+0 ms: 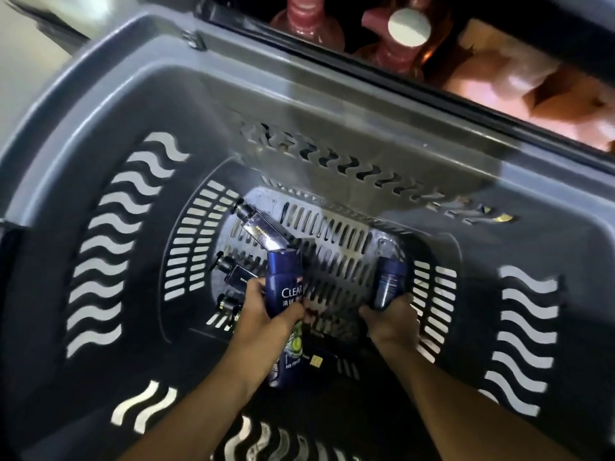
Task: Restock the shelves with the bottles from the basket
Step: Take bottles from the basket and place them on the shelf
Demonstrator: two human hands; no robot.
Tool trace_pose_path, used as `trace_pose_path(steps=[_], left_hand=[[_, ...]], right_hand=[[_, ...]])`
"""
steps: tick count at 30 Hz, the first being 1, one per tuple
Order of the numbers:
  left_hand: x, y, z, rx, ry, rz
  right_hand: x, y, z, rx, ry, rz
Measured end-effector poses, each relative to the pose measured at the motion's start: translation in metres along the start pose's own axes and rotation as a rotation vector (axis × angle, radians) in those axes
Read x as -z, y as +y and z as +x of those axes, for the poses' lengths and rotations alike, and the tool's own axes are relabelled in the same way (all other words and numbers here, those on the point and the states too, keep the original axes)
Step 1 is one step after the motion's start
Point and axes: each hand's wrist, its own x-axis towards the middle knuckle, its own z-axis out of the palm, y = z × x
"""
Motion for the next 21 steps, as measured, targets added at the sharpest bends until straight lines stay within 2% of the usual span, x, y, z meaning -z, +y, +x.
trace_pose_path(steps=[2,4,6,9,12,14,16,21], left_hand=[[0.002,0.003,-0.002,-0.008,0.011,-0.012],[0.003,0.005,-0.007,-0.014,0.004,-0.008],[0.008,0.01,-0.017,-0.021,-0.044,0.023],[0.017,0.024,-0.039,-0.014,-0.073,0.03],[0.031,0.041,-0.071,-0.025,-0.054,-0.012],[0.039,0.052,-0.1,-0.029,-0.014,-0.061],[0.05,0.067,-0.137,-0.033,0.039,-0.118],[0.079,0.1,-0.223,-0.103,0.061,-0.158]], right_hand=[[0.009,-0.002,-0.007,0.049,-0.043,0.125],[0.021,-0.003,-0.013,0.084,-0.162,0.224],[0.033,-0.009,-0.025,0.127,-0.305,0.272],[0.054,-0.026,-0.051,0.196,-0.362,0.306],[0.08,-0.047,-0.085,0.225,-0.508,0.41],[0.104,-0.057,-0.11,0.229,-0.556,0.431],[0.137,-0.075,-0.143,0.289,-0.563,0.351],[0.216,-0.104,-0.23,0.381,-0.643,0.337]])
